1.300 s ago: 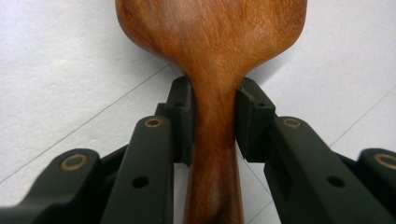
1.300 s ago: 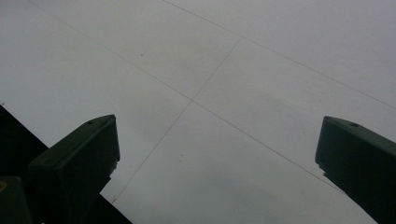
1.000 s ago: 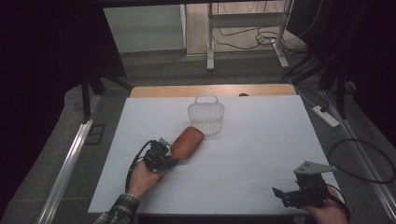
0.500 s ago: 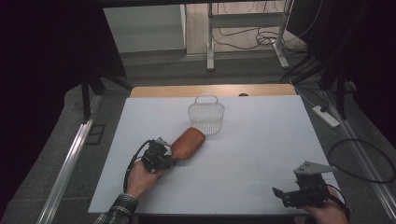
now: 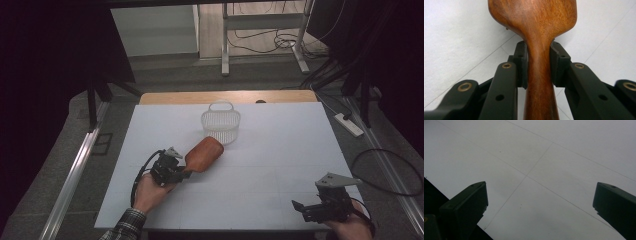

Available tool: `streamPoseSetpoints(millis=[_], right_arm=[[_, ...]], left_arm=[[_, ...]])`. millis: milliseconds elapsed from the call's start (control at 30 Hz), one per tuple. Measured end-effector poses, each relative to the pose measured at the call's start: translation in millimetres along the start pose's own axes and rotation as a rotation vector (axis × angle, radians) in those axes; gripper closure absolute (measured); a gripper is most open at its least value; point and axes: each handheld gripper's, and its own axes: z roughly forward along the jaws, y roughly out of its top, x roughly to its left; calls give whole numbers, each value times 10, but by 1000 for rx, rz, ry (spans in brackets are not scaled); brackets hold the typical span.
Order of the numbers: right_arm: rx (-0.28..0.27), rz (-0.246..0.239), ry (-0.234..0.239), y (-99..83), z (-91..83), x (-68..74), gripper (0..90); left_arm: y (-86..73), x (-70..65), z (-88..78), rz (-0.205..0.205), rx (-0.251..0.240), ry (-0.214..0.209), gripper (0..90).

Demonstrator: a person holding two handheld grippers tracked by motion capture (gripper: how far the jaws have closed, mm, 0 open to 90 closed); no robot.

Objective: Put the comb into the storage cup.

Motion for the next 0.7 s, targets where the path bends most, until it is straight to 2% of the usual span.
streamPoseSetpoints(millis=[333,533,700], right_arm=[[-23,-4,6,-2,-27,15,0],[-60,-13,9,19,-46,20,0],[-101,24,44,64,-57,11,0]], left_arm=[[7,-39,-88,12,-56,-4,709],[1,-46,-154,13,-93,-13,708],[-5,-50,-210,21,-117,-8,708]])
